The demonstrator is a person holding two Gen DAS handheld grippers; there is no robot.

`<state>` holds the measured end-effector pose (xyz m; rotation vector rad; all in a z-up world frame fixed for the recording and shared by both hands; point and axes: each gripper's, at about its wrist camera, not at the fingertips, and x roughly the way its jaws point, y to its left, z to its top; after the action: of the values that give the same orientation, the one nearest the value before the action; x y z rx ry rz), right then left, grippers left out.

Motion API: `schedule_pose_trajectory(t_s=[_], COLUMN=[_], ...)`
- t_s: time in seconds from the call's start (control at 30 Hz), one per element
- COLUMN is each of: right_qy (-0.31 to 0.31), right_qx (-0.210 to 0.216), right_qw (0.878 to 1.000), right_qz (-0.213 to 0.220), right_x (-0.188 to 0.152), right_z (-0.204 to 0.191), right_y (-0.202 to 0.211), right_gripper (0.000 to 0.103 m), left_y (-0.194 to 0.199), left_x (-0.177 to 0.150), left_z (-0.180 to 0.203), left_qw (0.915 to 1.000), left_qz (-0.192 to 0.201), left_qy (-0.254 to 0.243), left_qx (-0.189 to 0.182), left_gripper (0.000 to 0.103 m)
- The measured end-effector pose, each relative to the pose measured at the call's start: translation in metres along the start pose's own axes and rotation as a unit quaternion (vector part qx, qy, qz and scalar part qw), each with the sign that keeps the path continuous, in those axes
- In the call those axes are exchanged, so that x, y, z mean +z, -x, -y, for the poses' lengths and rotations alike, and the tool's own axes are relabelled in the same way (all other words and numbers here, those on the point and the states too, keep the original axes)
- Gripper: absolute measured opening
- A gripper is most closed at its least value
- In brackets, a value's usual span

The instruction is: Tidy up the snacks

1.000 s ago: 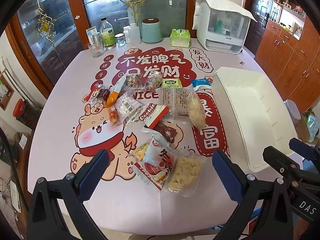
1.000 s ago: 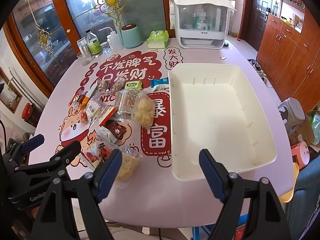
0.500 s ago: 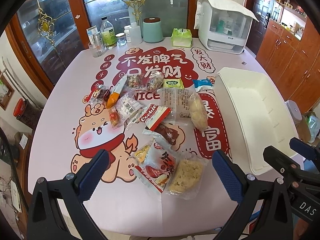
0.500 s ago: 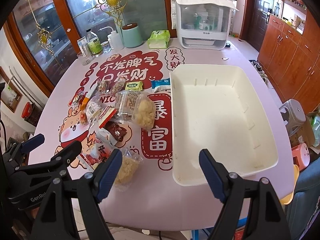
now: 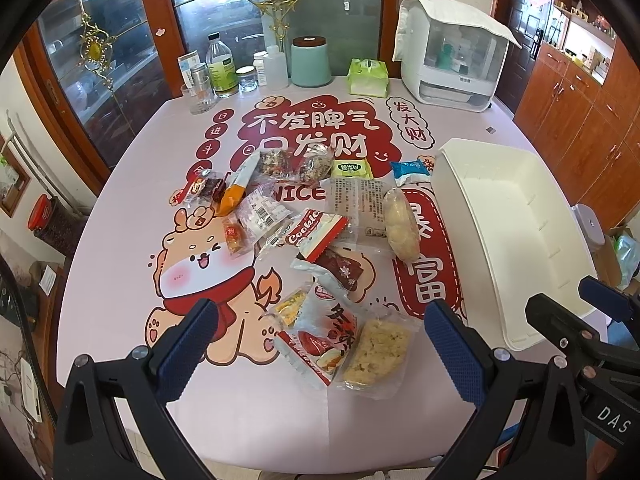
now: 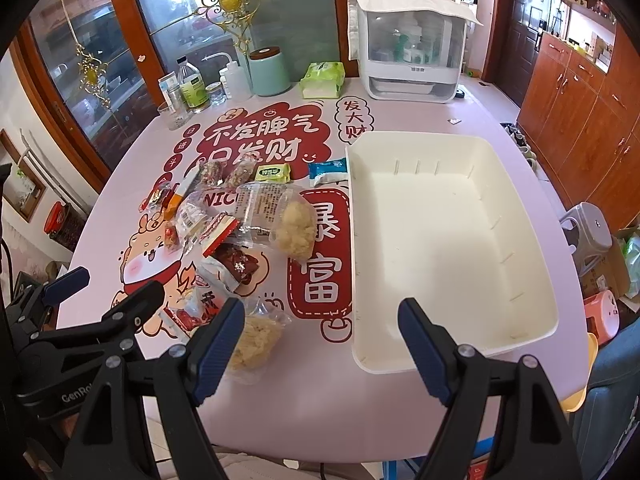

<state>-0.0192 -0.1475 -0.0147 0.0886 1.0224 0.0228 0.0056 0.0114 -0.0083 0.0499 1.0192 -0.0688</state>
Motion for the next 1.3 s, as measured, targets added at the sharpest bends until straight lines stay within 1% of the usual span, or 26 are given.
schedule_pose_trajectory(t_s=[0.17, 0.3, 0.43, 0.57, 0.7, 0.83, 1.0, 1.17, 1.23, 1.3], right_qy=[0.001, -0.001, -0.004, -0.009, -0.009, -0.014, -0.025, -0.028, -0.030, -0.033], right_qx=[0.003, 0.020, 0.035, 0.039, 0.033, 0.021, 0.013, 0.009, 0.017, 0.022], right_qw=[1.000, 1.000, 0.999, 0.999, 0.999, 0.999, 0.999, 0.999, 0.999, 0.999], right_qz=[0.004, 0.017, 0.032, 0.032, 0.025, 0.026, 0.022, 0.019, 0.013, 0.006], right_x=[0.000, 0.001, 0.003, 0.007, 0.009, 0.013, 0.019, 0.023, 0.025, 0.027], right_z=[-0.002, -0.005, -0.008, -0.017, -0.031, -0.046, -0.062, -0.083, -0.092, -0.099], right_y=[0.002, 0.009, 0.015, 0.015, 0.013, 0.013, 0.012, 0.009, 0.005, 0.000], right_gripper=[0.080, 0.080, 0.080, 0.080, 0.080, 0.080, 0.080, 0.080, 0.080, 0.080], left_y=[0.004, 0.007, 0.012, 0.013, 0.011, 0.008, 0.008, 0.002, -0.001, -0.001], left_x=[0.000, 0.001, 0.003, 0.007, 0.014, 0.022, 0.034, 0.044, 0.047, 0.048], left_z=[0.000, 0.000, -0.006, -0.019, -0.032, -0.045, -0.066, -0.092, -0.107, -0.122], left_qw=[1.0000, 1.0000, 0.9999, 0.9998, 0.9999, 0.9999, 0.9998, 0.9992, 0.9981, 0.9970], left_qz=[0.003, 0.005, 0.007, 0.007, 0.006, 0.002, 0.007, 0.001, 0.001, 0.013], left_qy=[0.000, -0.002, -0.003, -0.002, -0.003, -0.014, -0.017, -0.029, -0.028, -0.024], left_qx=[0.003, 0.007, 0.013, 0.016, 0.010, 0.001, -0.005, -0.029, -0.055, -0.072], left_gripper=[0.102, 0.102, 0.102, 0.102, 0.102, 0.102, 0.102, 0.102, 0.102, 0.102])
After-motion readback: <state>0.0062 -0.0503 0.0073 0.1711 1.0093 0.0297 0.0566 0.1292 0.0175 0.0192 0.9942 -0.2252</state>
